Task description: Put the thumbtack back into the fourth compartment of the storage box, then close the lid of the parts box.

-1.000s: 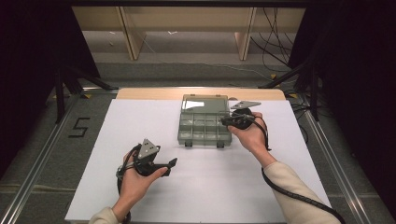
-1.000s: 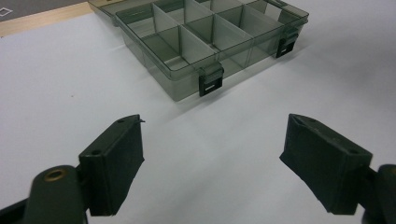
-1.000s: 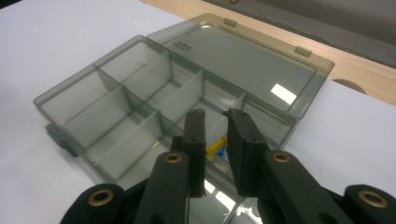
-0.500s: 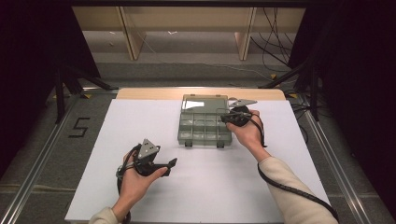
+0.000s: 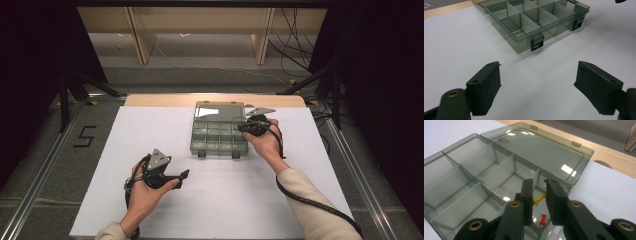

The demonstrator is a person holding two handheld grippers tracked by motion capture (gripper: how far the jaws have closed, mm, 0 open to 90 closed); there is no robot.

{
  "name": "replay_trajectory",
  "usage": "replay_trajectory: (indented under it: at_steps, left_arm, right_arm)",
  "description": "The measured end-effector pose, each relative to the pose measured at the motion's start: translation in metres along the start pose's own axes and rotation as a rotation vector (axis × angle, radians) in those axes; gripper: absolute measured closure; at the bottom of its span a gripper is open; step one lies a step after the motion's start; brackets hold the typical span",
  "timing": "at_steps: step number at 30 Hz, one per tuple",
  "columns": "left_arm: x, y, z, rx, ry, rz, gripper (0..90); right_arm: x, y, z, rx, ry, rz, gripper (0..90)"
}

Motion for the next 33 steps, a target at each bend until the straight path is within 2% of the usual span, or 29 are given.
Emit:
replay_trajectory:
  at_steps: [2,3,7,9,10,11,12,13,14,15,16,19,22,27,32,33]
  left_arm:
    - [0.000,0.000,-0.001,-0.003,0.006,0.002,19.4]
    - [0.000,0.000,0.000,-0.001,-0.007,0.001,19.4]
    - [0.000,0.000,-0.001,-0.003,0.007,0.003,19.5]
    - [-0.001,-0.001,-0.001,0.002,0.004,0.006,19.5]
    - [-0.001,-0.001,-0.001,0.002,0.004,0.006,19.5]
    - [-0.001,-0.001,-0.001,0.001,0.004,0.007,19.5]
    - [-0.001,-0.001,-0.001,0.000,0.004,0.006,19.5]
    - [-0.001,-0.001,-0.001,0.002,0.004,0.005,19.5]
    - [0.000,-0.001,0.000,0.004,-0.009,0.004,19.5]
    - [0.000,-0.001,0.000,0.003,-0.002,0.004,19.5]
    - [0.000,-0.001,-0.001,-0.003,0.005,0.005,19.5]
    - [-0.001,-0.001,0.000,-0.001,0.004,0.008,19.5]
    - [0.000,-0.001,0.000,0.000,-0.003,0.006,19.5]
    - [0.000,0.000,0.001,0.001,-0.001,0.004,19.5]
    - [-0.001,-0.001,-0.001,-0.002,-0.002,0.008,19.5]
    - [-0.001,-0.002,-0.001,-0.003,-0.005,0.009,19.5]
  right_arm:
    - [0.000,0.000,0.002,0.003,-0.023,0.007,73.9]
    - [-0.002,0.000,0.005,0.000,-0.051,0.012,72.7]
    - [-0.005,-0.003,0.003,-0.002,-0.014,0.028,69.9]
    - [-0.007,-0.006,0.005,0.004,-0.018,0.050,67.7]
    - [-0.008,-0.009,0.003,0.001,0.012,0.047,66.8]
    - [-0.010,-0.010,0.006,0.008,-0.012,0.066,65.9]
    - [-0.011,-0.013,0.005,0.004,0.007,0.067,65.1]
    - [-0.013,-0.014,0.006,0.010,0.003,0.079,63.9]
    - [-0.015,-0.016,0.006,0.010,0.016,0.091,62.6]
    - [-0.016,-0.018,0.008,0.009,0.009,0.091,61.7]
    - [-0.017,-0.020,0.007,0.009,0.025,0.096,61.5]
    - [-0.020,-0.023,0.010,0.018,0.021,0.123,60.1]
    - [-0.021,-0.027,0.010,0.017,0.041,0.122,57.3]
    - [-0.023,-0.029,0.012,0.023,0.033,0.136,53.6]
    - [-0.023,-0.031,0.013,0.027,0.064,0.143,47.4]
    - [-0.023,-0.030,0.015,0.028,0.056,0.147,46.8]
Point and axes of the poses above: each handheld gripper's, and its own axes: y roughly forward along the jaws, x roughly out of its underside, z roughly to its right, the point moved 6 cm from there along y, roughly forward along the jaws, and after that the axes turned 13 degrees about -x, right-handed, at the moved point
